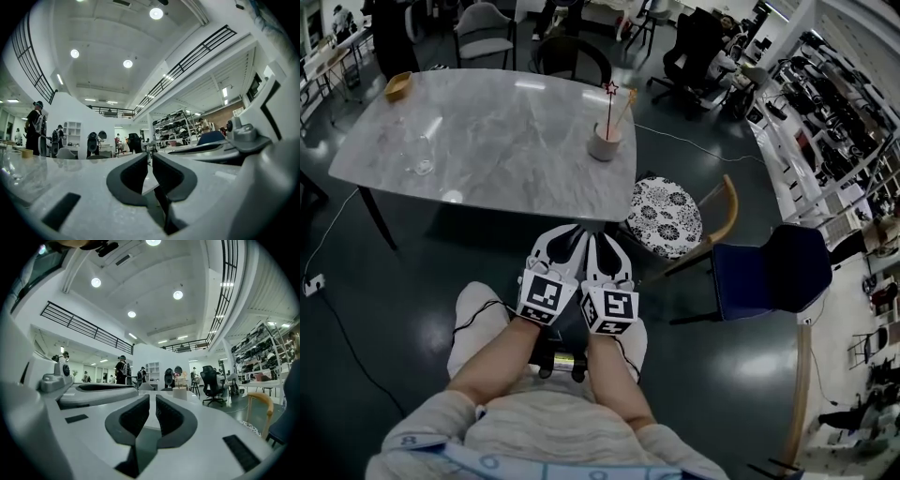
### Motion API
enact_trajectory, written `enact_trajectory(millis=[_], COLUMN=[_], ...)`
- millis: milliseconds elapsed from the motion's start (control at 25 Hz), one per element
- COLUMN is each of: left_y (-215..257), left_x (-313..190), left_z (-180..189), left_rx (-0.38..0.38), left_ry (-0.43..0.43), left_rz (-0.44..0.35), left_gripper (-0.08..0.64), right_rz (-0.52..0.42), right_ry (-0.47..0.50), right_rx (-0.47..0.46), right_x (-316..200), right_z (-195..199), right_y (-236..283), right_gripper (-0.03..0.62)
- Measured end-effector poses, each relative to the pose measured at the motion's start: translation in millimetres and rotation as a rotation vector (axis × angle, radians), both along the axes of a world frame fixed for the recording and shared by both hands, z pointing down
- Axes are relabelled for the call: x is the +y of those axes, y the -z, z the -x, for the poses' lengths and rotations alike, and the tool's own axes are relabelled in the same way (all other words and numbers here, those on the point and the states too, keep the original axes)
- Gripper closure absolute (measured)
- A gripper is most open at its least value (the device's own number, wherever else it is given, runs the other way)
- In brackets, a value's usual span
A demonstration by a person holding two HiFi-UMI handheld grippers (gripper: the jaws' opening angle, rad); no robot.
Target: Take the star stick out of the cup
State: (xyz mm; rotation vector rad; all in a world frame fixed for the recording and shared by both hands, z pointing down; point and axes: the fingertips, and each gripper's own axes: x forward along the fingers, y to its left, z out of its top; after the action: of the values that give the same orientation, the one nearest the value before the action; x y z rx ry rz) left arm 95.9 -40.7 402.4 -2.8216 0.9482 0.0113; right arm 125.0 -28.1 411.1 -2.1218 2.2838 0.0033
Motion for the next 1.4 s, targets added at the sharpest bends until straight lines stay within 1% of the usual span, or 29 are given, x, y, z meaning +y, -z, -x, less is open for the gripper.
enact_trajectory(millis=[240, 440, 520, 600, 800, 960, 1160, 1320, 1400], left_y=[-4.5, -4.4, -6.6, -8.8, -2.2, -4.6, -4.3, -6.7, -6.9], left_x=[-19.9, -39.9, -47.0, -51.5, -73.9, -95.7, -116.9, -132.1, -138.1], left_z=[-7.6, -13.5, -14.0, -14.1, -15.1, -14.9, -17.8, -20.1, -21.4], left_rx=[-0.019, -0.04, -0.031, -0.023, 0.004, 0.009, 0.02, 0.02, 0.024], left_ry=[0.002, 0.011, 0.015, 0.012, 0.012, 0.019, 0.013, 0.01, 0.007], left_rz=[0.005, -0.015, 0.003, 0.02, 0.02, 0.034, 0.045, 0.058, 0.065], left_gripper=[0.523, 0.523, 0.523, 0.523, 0.523, 0.523, 0.523, 0.523, 0.523], right_rz=[-0.01, -0.037, -0.035, -0.034, -0.056, -0.034, 0.013, 0.05, 0.074], right_ry=[-0.012, -0.003, 0.005, 0.008, 0.017, 0.033, 0.025, 0.022, 0.028], right_rx=[-0.005, -0.017, -0.005, -0.016, -0.008, -0.002, -0.062, -0.086, -0.124], right_x=[-18.2, -40.1, -48.9, -53.0, -73.7, -95.4, -119.2, -142.5, -160.0], right_z=[-7.4, -11.2, -10.6, -10.6, -10.6, -9.9, -20.7, -42.4, -62.5], right_y=[3.6, 13.2, 13.4, 12.8, 22.1, 17.3, 14.1, 21.0, 22.6], right_gripper=[0.581, 0.581, 0.581, 0.581, 0.581, 0.581, 0.581, 0.581, 0.58])
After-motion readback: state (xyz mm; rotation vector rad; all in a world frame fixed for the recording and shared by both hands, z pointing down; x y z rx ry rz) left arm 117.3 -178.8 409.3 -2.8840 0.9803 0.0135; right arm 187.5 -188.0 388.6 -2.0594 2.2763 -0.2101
